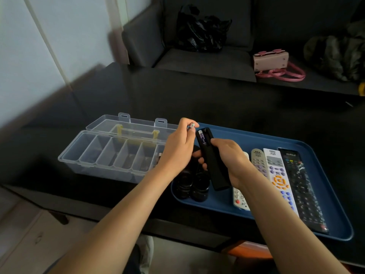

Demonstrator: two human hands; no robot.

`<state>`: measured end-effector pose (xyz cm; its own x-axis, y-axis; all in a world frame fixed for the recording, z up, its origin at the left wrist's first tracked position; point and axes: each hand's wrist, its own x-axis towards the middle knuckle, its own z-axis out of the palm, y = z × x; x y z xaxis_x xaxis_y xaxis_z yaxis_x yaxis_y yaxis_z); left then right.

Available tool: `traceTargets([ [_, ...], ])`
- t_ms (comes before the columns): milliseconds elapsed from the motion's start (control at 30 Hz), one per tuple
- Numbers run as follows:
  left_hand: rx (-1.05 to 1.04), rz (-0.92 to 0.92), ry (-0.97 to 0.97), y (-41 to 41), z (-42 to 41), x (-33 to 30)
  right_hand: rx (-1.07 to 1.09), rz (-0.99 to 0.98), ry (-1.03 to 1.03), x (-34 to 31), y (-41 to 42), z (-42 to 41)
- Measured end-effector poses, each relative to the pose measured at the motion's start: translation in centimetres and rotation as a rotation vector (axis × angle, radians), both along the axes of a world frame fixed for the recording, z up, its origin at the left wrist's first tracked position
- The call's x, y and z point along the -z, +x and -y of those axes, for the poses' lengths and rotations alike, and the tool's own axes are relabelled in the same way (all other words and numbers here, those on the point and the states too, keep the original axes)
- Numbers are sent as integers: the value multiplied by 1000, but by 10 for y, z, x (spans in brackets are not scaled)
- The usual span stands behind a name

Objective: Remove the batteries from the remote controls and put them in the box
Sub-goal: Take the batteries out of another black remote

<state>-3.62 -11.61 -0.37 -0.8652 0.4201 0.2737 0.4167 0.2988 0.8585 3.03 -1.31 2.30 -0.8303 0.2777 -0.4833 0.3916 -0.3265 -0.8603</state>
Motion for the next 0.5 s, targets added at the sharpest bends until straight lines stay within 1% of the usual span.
traceTargets([
  [100,40,-23,49,-2,-2,-1,-11,7,15,3,1,-2],
  [167,31,-41,92,-2,-3,-2,-26,7,32,3,2,-3],
  [300,-13,-154,113,-5,-6,-3,-38,1,2,4,1,-3],
  [400,16,-93,168,-4,-7,-6,-36,4,-2,4,1,-4],
  [500,31,-90,145,-2,-8,-6,-38,5,-13,5,2,-5],
])
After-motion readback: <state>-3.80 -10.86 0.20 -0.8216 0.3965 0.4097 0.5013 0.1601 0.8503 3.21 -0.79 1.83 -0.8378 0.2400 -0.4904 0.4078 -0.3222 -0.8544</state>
